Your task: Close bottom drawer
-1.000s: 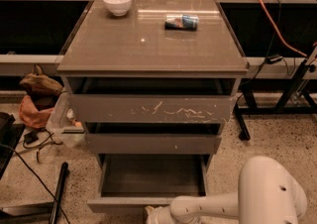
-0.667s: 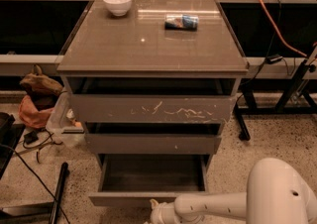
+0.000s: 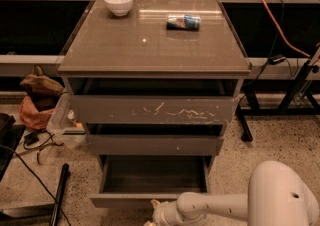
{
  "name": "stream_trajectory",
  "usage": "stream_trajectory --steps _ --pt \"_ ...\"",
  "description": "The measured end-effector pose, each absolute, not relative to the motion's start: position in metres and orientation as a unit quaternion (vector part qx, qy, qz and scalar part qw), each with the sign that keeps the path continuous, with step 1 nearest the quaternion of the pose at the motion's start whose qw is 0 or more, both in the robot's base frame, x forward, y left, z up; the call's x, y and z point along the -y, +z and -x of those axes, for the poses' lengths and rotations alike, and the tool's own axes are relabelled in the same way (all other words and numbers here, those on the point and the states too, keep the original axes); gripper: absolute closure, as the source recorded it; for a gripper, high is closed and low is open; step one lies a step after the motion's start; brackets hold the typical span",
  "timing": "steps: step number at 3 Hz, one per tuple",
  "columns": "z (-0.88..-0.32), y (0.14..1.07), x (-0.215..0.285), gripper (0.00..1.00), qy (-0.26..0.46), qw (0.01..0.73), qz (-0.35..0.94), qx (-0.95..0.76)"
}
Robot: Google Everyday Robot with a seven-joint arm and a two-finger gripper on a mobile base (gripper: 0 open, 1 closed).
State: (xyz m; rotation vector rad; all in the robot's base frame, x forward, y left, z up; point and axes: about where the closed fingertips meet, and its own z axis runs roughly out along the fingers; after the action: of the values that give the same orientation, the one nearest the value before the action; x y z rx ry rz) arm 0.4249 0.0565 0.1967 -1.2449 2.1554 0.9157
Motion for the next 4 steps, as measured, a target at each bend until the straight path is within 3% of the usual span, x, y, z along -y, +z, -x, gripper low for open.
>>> stream_trajectory --steps 2,4 --pt "-0.488 0.226 -0.021 0.00 0.269 0.302 0.477 -0.780" --pt "-0.516 0.208 -0.017 0.00 0.268 0.302 0.476 -0.781"
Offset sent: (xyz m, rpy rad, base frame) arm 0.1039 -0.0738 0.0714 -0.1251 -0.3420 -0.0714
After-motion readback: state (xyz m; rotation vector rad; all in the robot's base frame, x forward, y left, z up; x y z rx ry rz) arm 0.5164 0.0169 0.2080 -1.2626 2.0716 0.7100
